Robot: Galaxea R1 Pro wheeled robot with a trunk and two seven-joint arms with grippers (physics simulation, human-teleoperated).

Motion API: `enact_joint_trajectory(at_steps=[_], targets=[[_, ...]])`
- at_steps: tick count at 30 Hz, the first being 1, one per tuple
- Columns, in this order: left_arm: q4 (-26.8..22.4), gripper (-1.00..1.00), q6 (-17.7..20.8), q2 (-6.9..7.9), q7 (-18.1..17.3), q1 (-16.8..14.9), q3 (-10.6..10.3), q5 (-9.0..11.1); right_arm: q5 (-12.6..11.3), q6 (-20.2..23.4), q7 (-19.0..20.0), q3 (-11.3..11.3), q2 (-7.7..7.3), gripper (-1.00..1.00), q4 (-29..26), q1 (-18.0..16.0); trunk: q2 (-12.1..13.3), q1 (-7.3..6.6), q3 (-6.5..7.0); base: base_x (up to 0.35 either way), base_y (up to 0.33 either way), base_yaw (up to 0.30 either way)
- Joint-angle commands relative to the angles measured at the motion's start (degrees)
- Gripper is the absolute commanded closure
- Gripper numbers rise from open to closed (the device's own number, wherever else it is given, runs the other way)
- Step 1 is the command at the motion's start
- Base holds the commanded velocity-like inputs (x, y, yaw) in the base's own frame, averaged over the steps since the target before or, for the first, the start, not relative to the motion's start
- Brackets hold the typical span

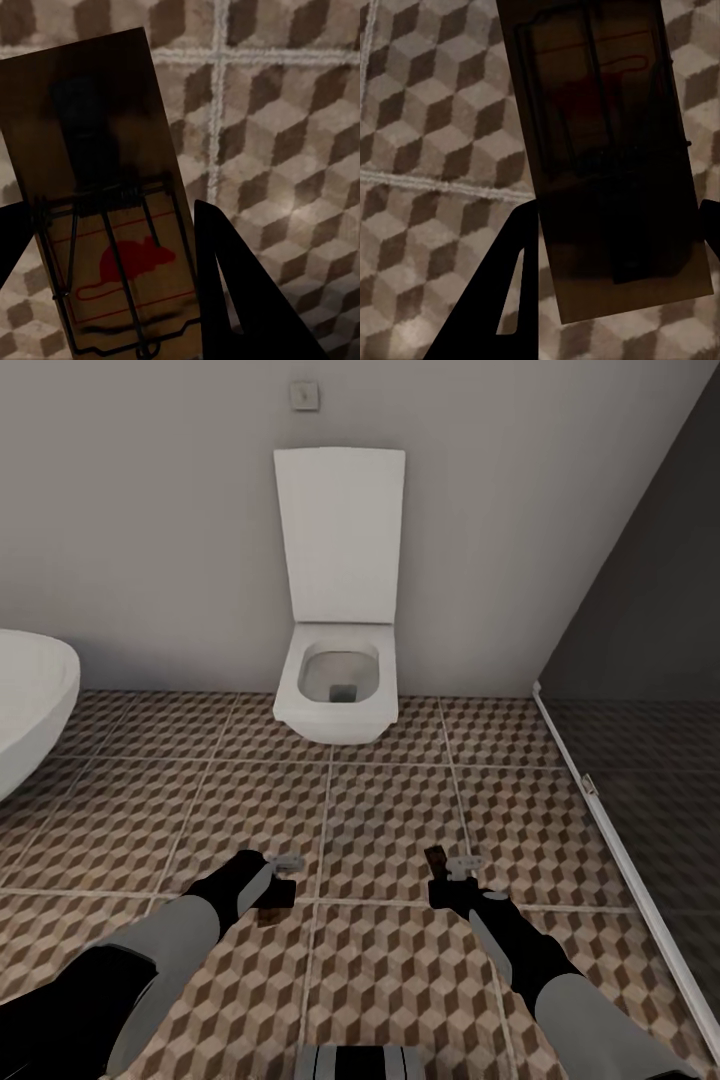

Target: Take the four mousetraps from the cabinet in the bathroom and place them on the bathroom floor. Make sure all four end up on the same floor surface, and ensure that at least two of them are either under or directly next to the same bathroom sink.

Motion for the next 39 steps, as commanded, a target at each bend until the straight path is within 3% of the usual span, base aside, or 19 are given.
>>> enact_joint_trajectory(at_steps=[1, 14, 30, 39], targets=[[-0.08, 1.00, 0.24, 0.05, 0.19, -0.01, -0.32, 0.40, -0.61, 0.23, -0.05, 0.28, -0.08, 1.00, -0.10, -0.02, -0.02, -0.01, -0.07, 0.000, 0.000, 0.000], [0.16, 1.00, 0.01, 0.64, -0.21, -0.01, -0.32, 0.40, -0.58, 0.18, -0.05, 0.28, -0.15, 1.00, -0.11, -0.02, -0.02, -0.01, -0.14, 0.104, 0.000, 0.000], [0.24, 1.00, 0.04, 0.63, -0.21, -0.01, -0.32, 0.40, -0.61, 0.25, -0.05, 0.28, -0.08, 1.00, -0.09, -0.02, -0.02, -0.01, -0.16, 0.262, 0.000, 0.000], [0.25, 1.00, 0.09, 0.56, -0.13, -0.01, -0.32, 0.40, -0.61, 0.25, -0.05, 0.28, -0.07, 1.00, -0.07, -0.02, -0.02, -0.01, -0.81, 0.095, 0.000, 0.000]])
